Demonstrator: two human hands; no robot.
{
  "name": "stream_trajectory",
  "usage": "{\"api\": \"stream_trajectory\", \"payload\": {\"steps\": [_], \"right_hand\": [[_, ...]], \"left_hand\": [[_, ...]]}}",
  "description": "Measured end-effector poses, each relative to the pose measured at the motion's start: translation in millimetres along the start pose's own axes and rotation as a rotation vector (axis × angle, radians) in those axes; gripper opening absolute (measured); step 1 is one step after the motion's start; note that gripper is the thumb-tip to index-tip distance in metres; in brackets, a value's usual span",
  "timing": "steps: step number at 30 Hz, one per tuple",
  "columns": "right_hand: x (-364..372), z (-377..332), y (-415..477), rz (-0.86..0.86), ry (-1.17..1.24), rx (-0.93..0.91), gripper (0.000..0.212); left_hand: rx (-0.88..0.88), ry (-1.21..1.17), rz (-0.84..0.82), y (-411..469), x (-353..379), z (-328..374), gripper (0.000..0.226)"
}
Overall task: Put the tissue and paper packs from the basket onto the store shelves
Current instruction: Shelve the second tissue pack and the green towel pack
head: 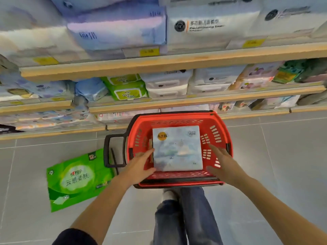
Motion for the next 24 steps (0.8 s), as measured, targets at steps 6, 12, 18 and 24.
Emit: {"api": "stream_trajectory", "payload": {"steps": [6, 12, 18, 24], "right_hand": [[58, 45, 114, 0.013, 0.011, -0.073, 0.092], [112, 97, 192, 0.019, 0.038, -0.112, 0.097], [145, 126, 229, -0.046, 0.089, -0.113, 0.109], [164, 129, 242, -0.067, 0.246, -0.219, 0.119]], "left_hand": [[-0.098, -0.161, 0.092, 92, 67, -67, 0.082], [-0.145, -0.237, 0.155, 155, 121, -112, 0.089], [-0.188, -0.360, 0.143, 183, 141, -130, 0.105], [-0.143, -0.388, 0.147, 194, 156, -135, 0.127]]}}
Point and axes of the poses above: each hand's wrist, its own y-axis towards the middle knuckle, its own x-axis out of the palm, z = x × y, the point moved 1 cm from there along y, towards the middle knuckle, and after that the axes turned 3 degrees about x, right-handed, at the moved point
